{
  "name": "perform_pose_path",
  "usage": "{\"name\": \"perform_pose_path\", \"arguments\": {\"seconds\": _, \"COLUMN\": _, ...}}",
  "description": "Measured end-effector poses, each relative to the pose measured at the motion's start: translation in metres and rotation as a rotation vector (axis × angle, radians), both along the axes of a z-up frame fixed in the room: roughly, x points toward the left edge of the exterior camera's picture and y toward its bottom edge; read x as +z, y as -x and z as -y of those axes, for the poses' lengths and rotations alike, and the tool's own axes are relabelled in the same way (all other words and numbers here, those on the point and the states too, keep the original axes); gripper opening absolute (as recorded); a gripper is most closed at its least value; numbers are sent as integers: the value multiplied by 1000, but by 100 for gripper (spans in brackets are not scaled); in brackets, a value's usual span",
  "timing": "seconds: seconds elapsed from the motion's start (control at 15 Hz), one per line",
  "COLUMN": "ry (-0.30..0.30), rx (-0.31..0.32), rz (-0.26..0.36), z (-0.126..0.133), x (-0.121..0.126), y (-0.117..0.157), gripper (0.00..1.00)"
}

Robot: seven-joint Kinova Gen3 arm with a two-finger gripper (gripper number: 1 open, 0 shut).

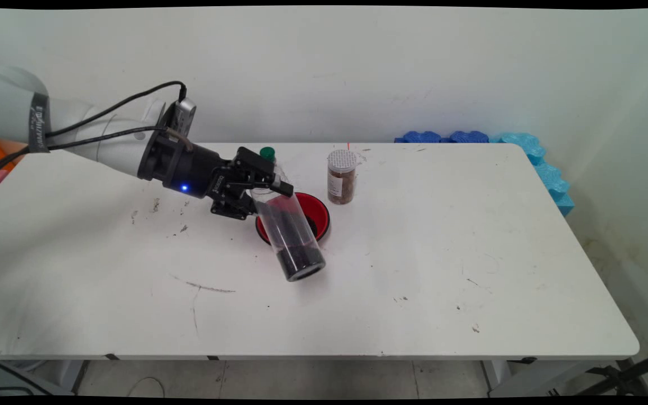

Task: Pour the black seasoning powder in the red bowl

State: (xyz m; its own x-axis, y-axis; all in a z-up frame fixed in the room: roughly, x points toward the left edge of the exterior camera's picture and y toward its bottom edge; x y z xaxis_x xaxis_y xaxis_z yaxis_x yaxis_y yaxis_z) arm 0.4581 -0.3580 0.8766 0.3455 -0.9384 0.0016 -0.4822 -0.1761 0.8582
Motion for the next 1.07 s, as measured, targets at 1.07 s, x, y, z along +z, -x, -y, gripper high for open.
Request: {"name": "perform_pose_path", "arguments": {"seconds": 1.07, "ry": -395, "rx": 268, "rz": -161, "z": 3, "x": -21, "y": 0, "gripper": 0}}
